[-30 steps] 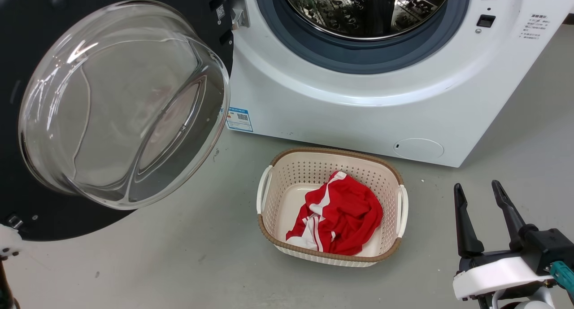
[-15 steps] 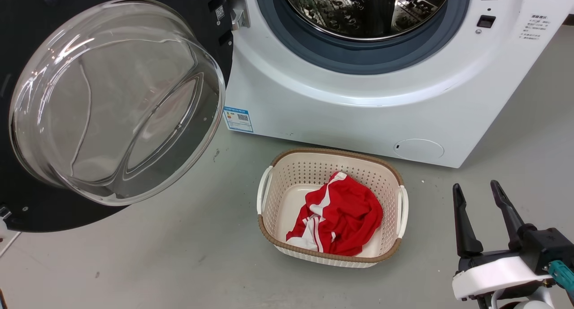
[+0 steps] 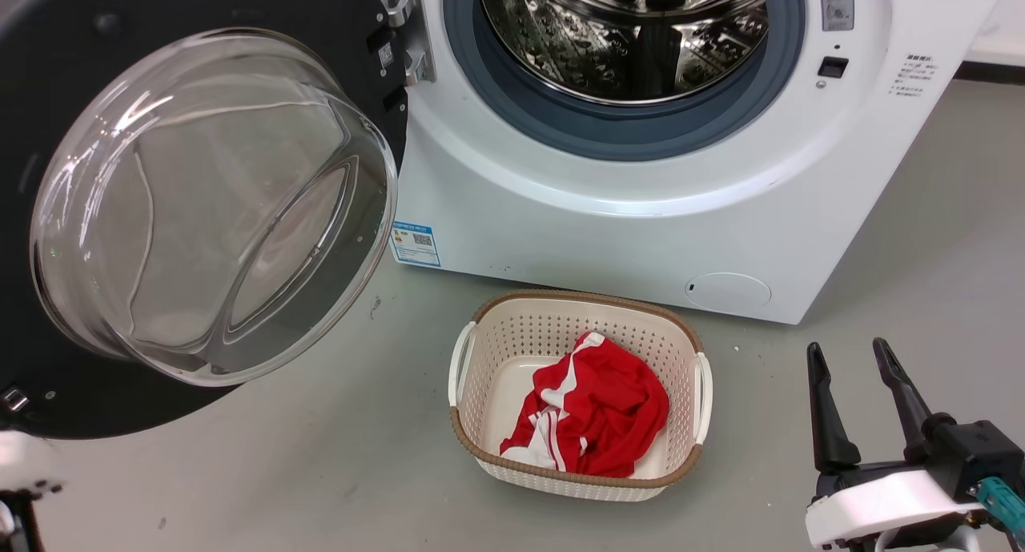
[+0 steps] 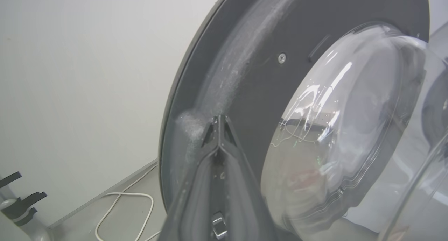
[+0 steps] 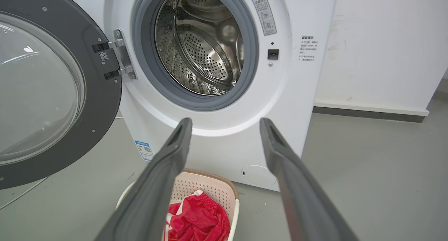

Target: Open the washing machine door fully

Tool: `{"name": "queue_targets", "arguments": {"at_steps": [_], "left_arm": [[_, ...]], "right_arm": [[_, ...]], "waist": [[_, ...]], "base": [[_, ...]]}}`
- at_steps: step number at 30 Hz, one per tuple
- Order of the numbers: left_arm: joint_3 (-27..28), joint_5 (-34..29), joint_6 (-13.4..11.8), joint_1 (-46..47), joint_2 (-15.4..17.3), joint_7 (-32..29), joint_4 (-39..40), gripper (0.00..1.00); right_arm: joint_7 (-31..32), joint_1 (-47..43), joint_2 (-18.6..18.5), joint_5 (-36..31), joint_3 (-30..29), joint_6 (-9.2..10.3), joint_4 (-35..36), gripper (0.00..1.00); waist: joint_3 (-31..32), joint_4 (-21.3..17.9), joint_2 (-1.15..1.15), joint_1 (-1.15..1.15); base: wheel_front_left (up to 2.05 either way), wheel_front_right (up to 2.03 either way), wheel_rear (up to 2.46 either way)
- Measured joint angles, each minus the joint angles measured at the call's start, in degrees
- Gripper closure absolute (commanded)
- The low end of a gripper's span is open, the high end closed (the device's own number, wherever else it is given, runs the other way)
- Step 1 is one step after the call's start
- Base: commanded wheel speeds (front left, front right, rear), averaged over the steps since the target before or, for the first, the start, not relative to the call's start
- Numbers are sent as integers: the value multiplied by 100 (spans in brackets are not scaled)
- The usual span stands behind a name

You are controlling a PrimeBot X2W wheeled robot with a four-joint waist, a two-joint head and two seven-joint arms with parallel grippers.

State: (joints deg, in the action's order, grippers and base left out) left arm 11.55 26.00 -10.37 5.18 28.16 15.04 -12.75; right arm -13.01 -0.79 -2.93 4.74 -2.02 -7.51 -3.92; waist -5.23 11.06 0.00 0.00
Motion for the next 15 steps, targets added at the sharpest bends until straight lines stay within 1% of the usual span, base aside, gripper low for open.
{"name": "queue_targets", "arguments": {"at_steps": [3,9,15], "left_arm": [[-47,-131,-74,-326,-221,3,506,100],[-565,-277,-63,-704,-670,3,1125,100],[-1289,-419,142,-700,-1048,-15,1127,100]], "right_arm": [[-8,-21,1,21,14,0,-27,0],[-15,-23,1,29,80,0,-60,0],[-24,-37,0,18,109,0,-67,0]], "waist": [[75,-9,0,0],[172,-106,0,0],[231,-301,0,0]], "base": [[0,0,0],[0,0,0],[0,0,0]]}}
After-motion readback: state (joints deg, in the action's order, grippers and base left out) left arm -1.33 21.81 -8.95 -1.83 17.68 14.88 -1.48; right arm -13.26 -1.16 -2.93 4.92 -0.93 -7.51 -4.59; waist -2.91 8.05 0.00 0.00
